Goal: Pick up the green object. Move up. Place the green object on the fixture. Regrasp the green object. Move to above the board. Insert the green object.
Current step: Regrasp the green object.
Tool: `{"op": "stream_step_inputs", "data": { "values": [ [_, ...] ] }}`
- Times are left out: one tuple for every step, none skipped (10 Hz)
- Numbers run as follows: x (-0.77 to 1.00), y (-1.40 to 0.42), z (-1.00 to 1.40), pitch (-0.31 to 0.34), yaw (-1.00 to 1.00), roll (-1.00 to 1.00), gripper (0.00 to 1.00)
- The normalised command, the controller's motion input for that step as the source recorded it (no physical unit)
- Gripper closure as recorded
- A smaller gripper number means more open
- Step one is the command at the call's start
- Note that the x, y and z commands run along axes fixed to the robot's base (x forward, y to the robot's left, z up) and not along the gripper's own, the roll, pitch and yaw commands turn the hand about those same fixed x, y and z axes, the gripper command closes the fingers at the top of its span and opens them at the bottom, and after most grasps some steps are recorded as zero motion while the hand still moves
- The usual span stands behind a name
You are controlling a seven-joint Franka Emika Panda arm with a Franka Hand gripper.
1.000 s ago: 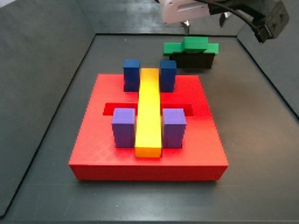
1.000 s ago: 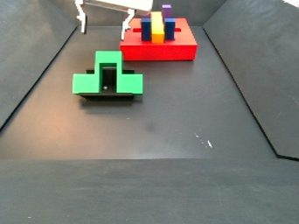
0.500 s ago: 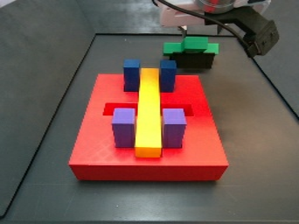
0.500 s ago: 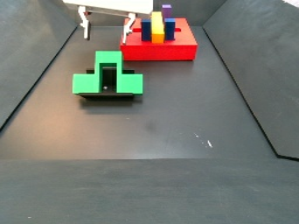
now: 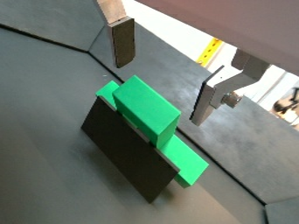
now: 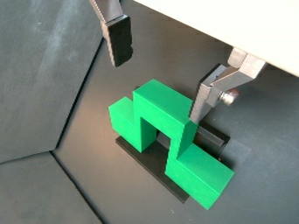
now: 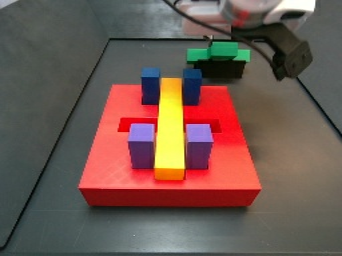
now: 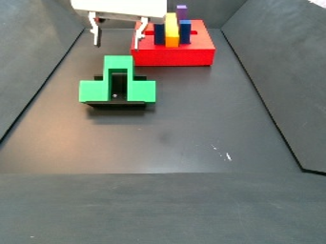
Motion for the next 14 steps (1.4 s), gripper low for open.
{"op": "stream_step_inputs", "data": {
  "values": [
    [0.06,-0.12,-0.21,0.089,0.0,0.45,0.0],
    [0.03,-0.1,-0.19,0.1,0.0,0.39,0.0],
    [0.0,0.0,0.0,0.171,0.0,0.13,0.0],
    [0.06,0.0,0.0,0.16,0.0,0.0,0.0],
    [0.12,0.03,-0.02,0.069,0.04,0.0,0.0],
    [0.05,0.0,-0.14,0.031,0.07,0.0,0.0],
    [0.05,0.0,-0.19,0.026,0.1,0.0,0.0],
    [0.04,0.0,-0.25,0.0,0.14,0.0,0.0],
    [0.11,0.0,-0.26,0.0,0.23,0.0,0.0],
    [0.15,0.05,-0.25,0.0,0.33,0.0,0.0],
    [0.15,0.06,-0.2,0.02,0.35,-0.05,0.0],
    [0.11,0.06,-0.18,0.031,0.34,-0.12,0.0],
    [0.06,0.06,-0.13,0.043,0.33,-0.18,0.0],
    [0.03,0.07,-0.01,0.066,0.3,-0.23,0.0]
  ]
}}
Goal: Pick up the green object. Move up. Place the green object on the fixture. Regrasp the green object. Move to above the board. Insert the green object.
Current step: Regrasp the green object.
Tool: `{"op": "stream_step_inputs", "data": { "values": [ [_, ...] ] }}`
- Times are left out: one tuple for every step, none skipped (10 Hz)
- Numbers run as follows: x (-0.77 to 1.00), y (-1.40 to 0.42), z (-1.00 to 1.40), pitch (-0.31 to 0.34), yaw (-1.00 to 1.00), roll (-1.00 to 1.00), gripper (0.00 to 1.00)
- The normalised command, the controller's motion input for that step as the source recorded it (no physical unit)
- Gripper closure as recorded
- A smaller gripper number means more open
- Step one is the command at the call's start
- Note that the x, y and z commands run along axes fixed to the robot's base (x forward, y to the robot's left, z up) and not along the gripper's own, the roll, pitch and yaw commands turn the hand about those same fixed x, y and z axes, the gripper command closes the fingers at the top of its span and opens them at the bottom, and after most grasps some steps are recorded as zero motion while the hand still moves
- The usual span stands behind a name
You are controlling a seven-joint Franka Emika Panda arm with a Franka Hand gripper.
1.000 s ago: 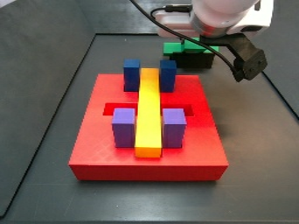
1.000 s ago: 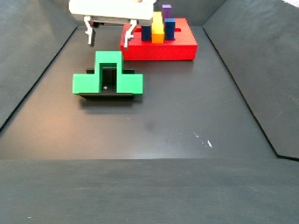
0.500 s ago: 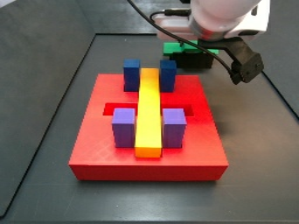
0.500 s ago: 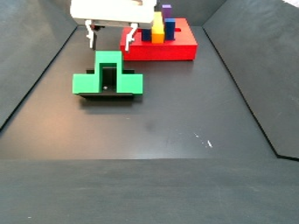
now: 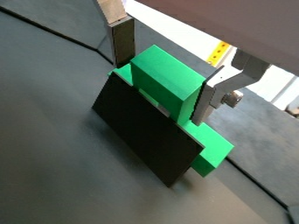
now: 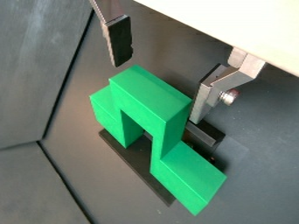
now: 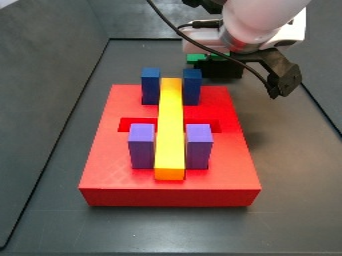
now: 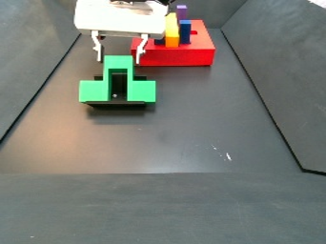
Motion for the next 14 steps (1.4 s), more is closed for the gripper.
{"op": "stream_step_inputs", "data": {
  "values": [
    [0.01,0.1,0.0,0.083,0.28,-0.25,0.0],
    [0.01,0.12,0.0,0.074,0.27,-0.24,0.0],
    [0.0,0.07,-0.01,0.051,0.27,-0.2,0.0],
    [0.0,0.06,0.0,0.046,0.26,-0.17,0.0],
    [0.0,0.1,0.0,0.054,0.23,-0.13,0.0],
    [0.0,0.13,0.0,0.071,0.19,-0.07,0.0],
    [0.06,0.14,0.09,0.131,0.13,-0.05,0.0],
    [0.09,0.09,0.08,0.157,0.11,0.0,0.0],
    [0.0,0.01,-0.09,0.04,0.09,0.05,0.0],
    [0.0,0.0,-0.16,0.0,0.11,0.02,0.0],
    [0.0,0.01,-0.15,0.0,0.11,0.01,0.0],
    [0.0,0.03,-0.14,0.0,0.11,0.02,0.0],
    [0.0,0.04,-0.1,0.017,0.11,0.0,0.0],
    [0.0,0.03,-0.08,0.029,0.1,0.0,0.0]
  ]
}}
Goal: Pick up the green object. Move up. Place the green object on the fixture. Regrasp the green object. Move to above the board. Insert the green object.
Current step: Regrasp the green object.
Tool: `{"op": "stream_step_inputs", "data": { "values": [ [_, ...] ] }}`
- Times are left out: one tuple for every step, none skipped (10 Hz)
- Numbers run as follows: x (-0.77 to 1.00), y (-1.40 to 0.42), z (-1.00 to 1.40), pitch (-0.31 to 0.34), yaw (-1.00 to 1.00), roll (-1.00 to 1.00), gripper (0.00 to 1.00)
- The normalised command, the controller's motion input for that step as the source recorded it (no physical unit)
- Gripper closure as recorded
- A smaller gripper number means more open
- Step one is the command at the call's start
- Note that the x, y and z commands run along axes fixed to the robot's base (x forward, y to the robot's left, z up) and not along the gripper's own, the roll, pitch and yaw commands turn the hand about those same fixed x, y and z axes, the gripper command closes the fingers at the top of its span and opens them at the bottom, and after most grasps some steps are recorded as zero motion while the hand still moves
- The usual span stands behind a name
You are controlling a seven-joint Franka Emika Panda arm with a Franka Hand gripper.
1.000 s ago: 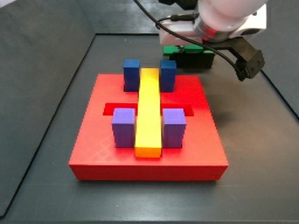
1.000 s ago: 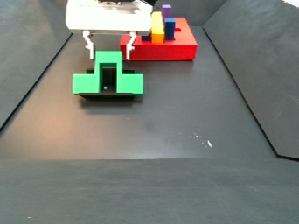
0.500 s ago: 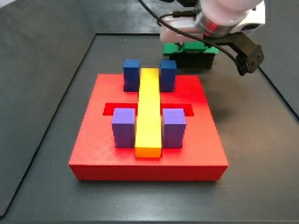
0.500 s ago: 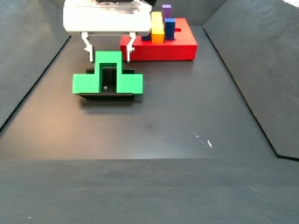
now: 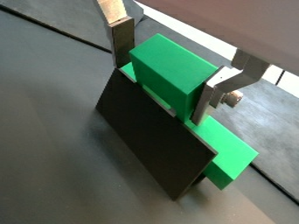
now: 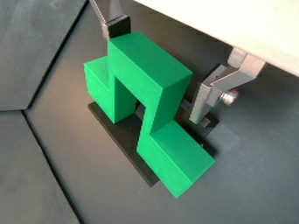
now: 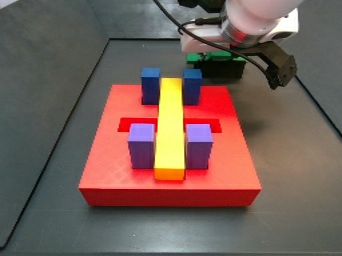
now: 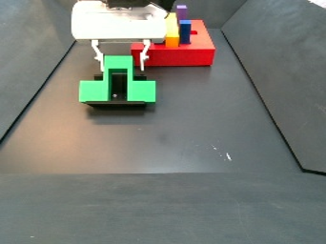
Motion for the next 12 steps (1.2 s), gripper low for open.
{"op": "stream_step_inputs", "data": {
  "values": [
    [0.0,0.0,0.0,0.069,0.02,0.0,0.0],
    [0.0,0.0,-0.05,0.066,0.0,0.0,0.0],
    [0.0,-0.05,0.0,0.023,0.0,0.09,0.0],
    [-0.02,-0.11,-0.03,0.0,0.02,0.13,0.0],
    [0.0,0.0,0.0,0.0,0.0,0.0,1.0],
    [0.0,0.0,0.0,0.0,0.0,0.0,1.0],
    [0.0,0.0,0.0,0.0,0.0,0.0,1.0],
    [0.0,0.0,0.0,0.0,0.0,0.0,1.0],
    [0.0,0.0,0.0,0.0,0.0,0.0,1.0],
    [0.0,0.0,0.0,0.0,0.0,0.0,1.0],
    [0.0,0.0,0.0,0.0,0.0,0.0,1.0],
    [0.0,0.0,0.0,0.0,0.0,0.0,1.0]
  ]
}}
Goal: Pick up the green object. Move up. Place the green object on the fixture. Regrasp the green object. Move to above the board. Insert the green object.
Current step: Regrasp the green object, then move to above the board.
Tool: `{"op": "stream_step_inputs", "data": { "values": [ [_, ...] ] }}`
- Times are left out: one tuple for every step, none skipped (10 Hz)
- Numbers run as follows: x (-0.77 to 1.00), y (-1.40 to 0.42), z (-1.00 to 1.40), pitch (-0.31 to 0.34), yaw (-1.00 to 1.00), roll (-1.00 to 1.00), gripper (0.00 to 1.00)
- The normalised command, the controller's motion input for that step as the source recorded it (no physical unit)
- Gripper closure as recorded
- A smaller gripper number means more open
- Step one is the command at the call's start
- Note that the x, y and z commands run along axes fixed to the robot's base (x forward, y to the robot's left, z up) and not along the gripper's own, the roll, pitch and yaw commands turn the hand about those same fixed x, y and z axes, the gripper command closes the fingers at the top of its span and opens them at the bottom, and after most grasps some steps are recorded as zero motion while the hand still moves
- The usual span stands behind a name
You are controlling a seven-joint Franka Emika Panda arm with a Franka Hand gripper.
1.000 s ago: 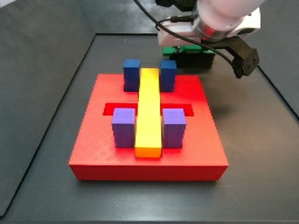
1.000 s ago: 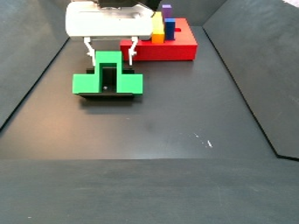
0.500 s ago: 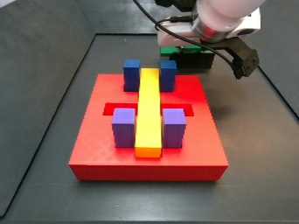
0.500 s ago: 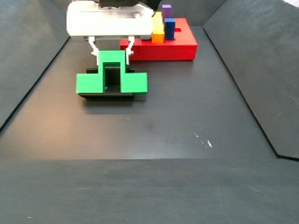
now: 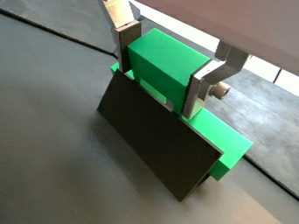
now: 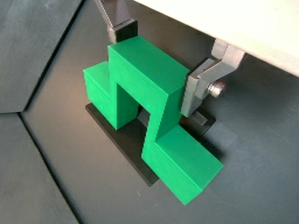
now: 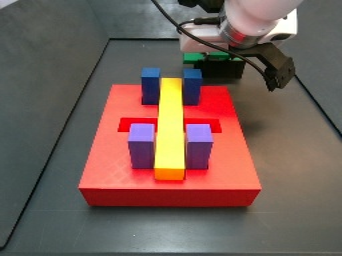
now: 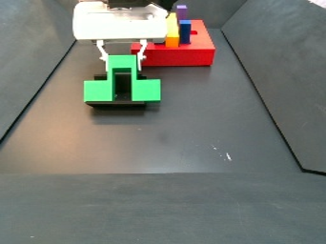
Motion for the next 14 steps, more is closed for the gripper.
{"op": "stream_step_inputs", "data": {
  "values": [
    [0.0,0.0,0.0,0.0,0.0,0.0,1.0],
    [0.0,0.0,0.0,0.0,0.0,0.0,1.0],
    [0.0,0.0,0.0,0.0,0.0,0.0,1.0],
    [0.0,0.0,0.0,0.0,0.0,0.0,1.0],
    [0.0,0.0,0.0,0.0,0.0,0.0,1.0],
    [0.0,0.0,0.0,0.0,0.0,0.0,1.0],
    [0.0,0.0,0.0,0.0,0.0,0.0,1.0],
    [0.0,0.0,0.0,0.0,0.0,0.0,1.0],
    [0.0,0.0,1.4,0.0,0.0,0.0,1.0],
    [0.01,0.0,1.4,0.01,0.08,-0.06,1.0],
    [0.0,0.0,1.4,0.011,0.07,-0.11,1.0],
    [-0.01,0.02,1.4,-0.031,0.05,-0.08,1.0],
    [0.0,0.0,1.4,-0.027,0.03,-0.04,1.0],
    [0.0,0.0,1.4,-0.015,0.01,-0.02,1.0]
  ]
}}
